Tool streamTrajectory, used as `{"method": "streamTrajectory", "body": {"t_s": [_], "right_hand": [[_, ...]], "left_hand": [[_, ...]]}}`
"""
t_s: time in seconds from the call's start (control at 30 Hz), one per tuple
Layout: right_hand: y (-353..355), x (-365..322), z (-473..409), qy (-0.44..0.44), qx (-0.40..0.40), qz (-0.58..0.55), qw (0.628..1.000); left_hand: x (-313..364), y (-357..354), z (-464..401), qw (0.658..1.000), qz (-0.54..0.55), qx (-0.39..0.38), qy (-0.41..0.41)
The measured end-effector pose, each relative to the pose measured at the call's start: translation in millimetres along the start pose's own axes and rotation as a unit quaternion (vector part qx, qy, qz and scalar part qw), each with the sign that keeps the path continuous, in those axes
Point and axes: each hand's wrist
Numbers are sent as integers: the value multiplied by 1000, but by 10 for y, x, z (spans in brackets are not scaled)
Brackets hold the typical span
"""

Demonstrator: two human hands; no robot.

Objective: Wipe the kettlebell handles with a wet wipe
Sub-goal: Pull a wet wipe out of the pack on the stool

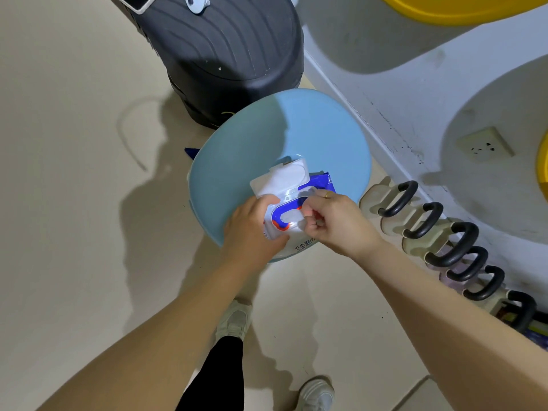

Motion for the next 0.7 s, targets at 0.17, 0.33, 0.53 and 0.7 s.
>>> {"method": "streamTrajectory", "body": {"t_s": [0.17,0.33,0.53,0.7], "right_hand": [[-84,-164,53,21,34,93,995],[-180,-121,56,69,40,255,964],[-133,-81,88,-60,88,-76,991],[-30,-100,113,-239,116,-424,866]], "left_hand": [[14,-28,-7,1000,0,7,3],[28,-24,-13,1000,-9,7,10],[4,-62,20,1000,-2,-9,16],[46,-65,31,999,35,-10,36]]}}
Point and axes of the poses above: each hand's wrist, its own z-axis away from the middle knuckle, its own y-axis out of the back of the hand, x = y × z, and after that the axes turned 11 degrees about -z, right-handed
